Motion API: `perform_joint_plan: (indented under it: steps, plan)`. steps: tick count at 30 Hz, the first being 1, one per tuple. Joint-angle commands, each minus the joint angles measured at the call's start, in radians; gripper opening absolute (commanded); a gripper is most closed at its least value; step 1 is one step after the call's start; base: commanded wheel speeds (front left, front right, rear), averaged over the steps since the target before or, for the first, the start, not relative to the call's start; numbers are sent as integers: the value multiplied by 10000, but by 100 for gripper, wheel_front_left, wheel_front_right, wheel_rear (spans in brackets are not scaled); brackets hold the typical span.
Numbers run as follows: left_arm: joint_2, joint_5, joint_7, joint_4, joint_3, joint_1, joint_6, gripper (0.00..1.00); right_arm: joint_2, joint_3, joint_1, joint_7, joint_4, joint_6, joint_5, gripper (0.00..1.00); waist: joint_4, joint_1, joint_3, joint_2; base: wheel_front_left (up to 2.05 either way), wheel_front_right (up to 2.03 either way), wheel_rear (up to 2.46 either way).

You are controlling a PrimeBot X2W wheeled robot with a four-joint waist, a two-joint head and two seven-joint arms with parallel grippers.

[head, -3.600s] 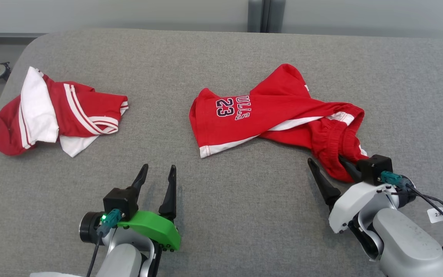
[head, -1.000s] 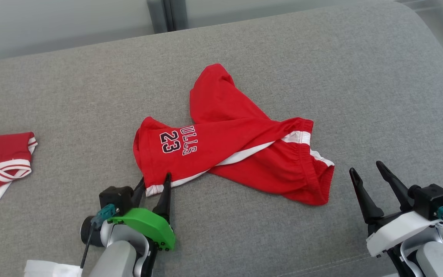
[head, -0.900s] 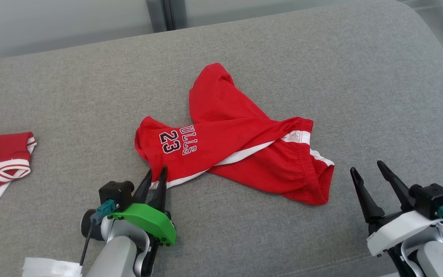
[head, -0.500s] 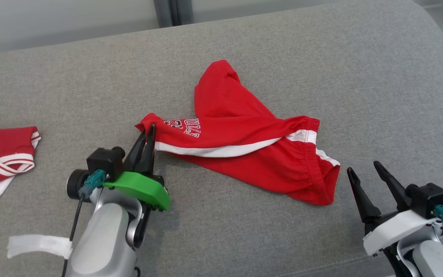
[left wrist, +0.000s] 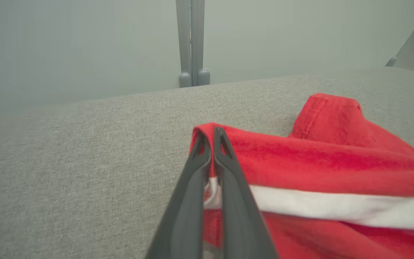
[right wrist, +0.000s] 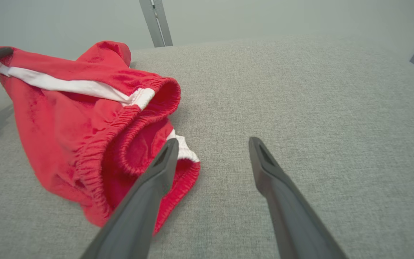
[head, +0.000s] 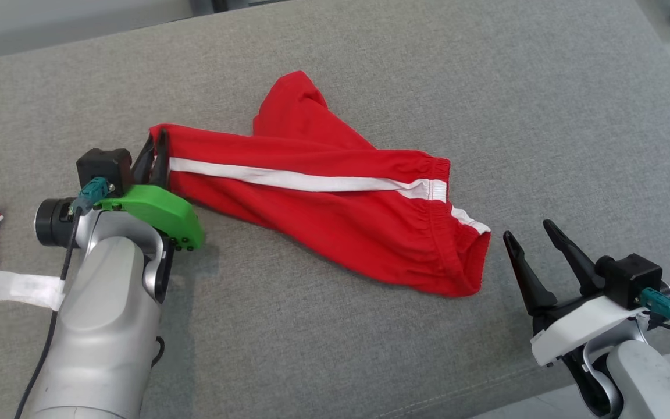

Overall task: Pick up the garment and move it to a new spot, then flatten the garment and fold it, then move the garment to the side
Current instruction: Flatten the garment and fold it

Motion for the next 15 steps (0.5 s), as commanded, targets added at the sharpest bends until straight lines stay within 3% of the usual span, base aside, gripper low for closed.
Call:
perform_joint_plan:
  steps: [1, 3, 4, 5, 9, 15]
  plan:
    - [109, 73, -2, 174, 82, -269, 63, 0, 46, 8, -144, -28, -34, -11, 37, 100, -351, 0, 377, 0, 0, 0, 0]
    - [172, 117, -2, 578, 165, -492, 156, 4, 68, 35, -216, -28, -42, -11, 51, 100, -462, 0, 517, 0, 0, 0, 0]
    - [189, 123, -2, 791, 207, -586, 227, 39, 72, 52, -260, -28, -53, -11, 56, 100, -502, 0, 575, 0, 0, 0, 0]
    - [193, 105, -2, 984, 262, -666, 284, 100, 76, 49, -278, -28, -47, -11, 65, 100, -526, 0, 608, 0, 0, 0, 0]
    - [206, 67, -2, 899, 542, -833, 497, 100, 88, -87, -284, -28, -11, -11, 41, 100, -467, 0, 629, 0, 0, 0, 0]
    - [9, 191, -2, -107, 908, -102, 430, 100, 137, -240, -189, -28, -57, -11, -47, 100, -38, 0, 212, 0, 0, 0, 0]
